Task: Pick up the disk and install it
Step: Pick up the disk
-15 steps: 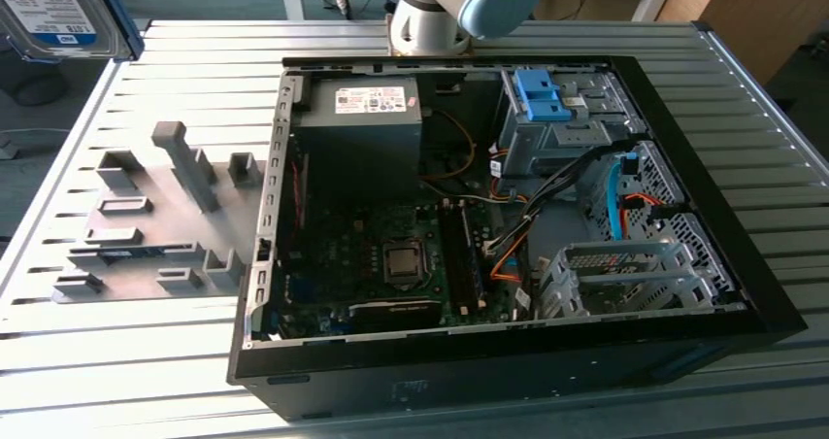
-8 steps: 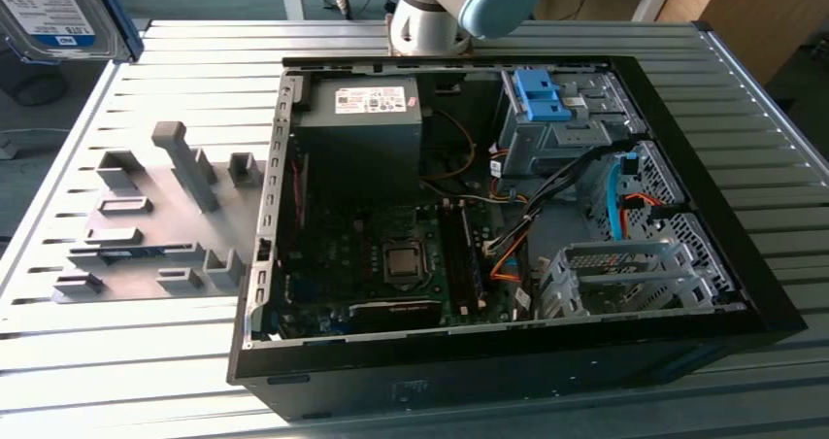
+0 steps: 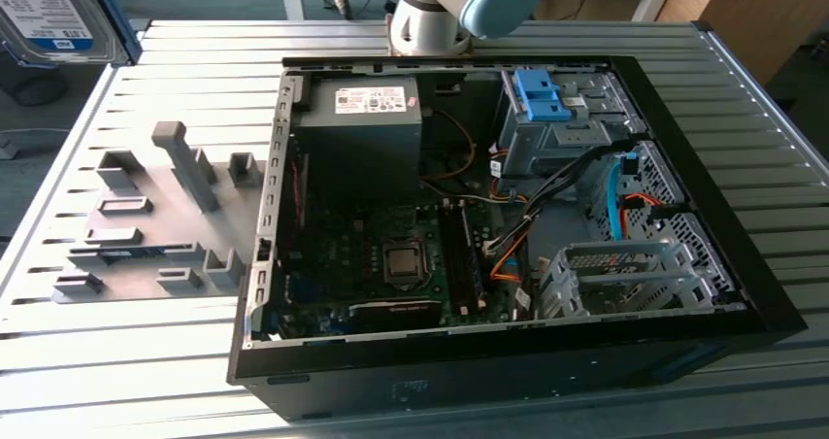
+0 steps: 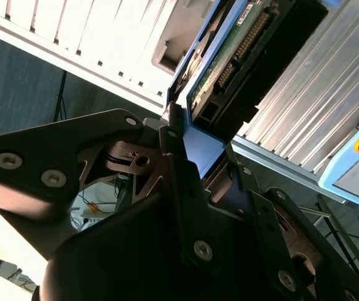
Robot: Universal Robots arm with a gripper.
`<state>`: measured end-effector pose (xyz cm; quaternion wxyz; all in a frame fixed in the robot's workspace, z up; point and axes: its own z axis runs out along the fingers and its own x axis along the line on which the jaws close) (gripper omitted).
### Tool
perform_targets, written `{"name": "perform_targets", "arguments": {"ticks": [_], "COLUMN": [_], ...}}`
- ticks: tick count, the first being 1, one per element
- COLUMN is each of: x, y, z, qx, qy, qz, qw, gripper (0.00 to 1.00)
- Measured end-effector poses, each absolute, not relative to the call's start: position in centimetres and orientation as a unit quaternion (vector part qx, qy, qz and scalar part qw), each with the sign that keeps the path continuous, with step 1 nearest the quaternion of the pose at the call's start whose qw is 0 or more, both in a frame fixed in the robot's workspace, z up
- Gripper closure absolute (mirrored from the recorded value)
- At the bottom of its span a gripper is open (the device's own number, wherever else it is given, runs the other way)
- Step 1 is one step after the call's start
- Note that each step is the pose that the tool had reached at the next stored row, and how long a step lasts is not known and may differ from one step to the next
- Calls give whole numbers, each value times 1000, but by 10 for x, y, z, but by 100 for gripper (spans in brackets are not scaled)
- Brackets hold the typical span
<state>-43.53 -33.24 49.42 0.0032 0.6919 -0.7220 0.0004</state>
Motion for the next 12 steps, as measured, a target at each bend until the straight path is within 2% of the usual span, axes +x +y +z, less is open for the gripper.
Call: {"name": "perform_targets", "arguments": {"ticks": [12], "x": [-435], "y": [-332], "z": [512], "qx": [692], "qy": [-722], "qz": [0], "qw": [3], "gripper": [64]}}
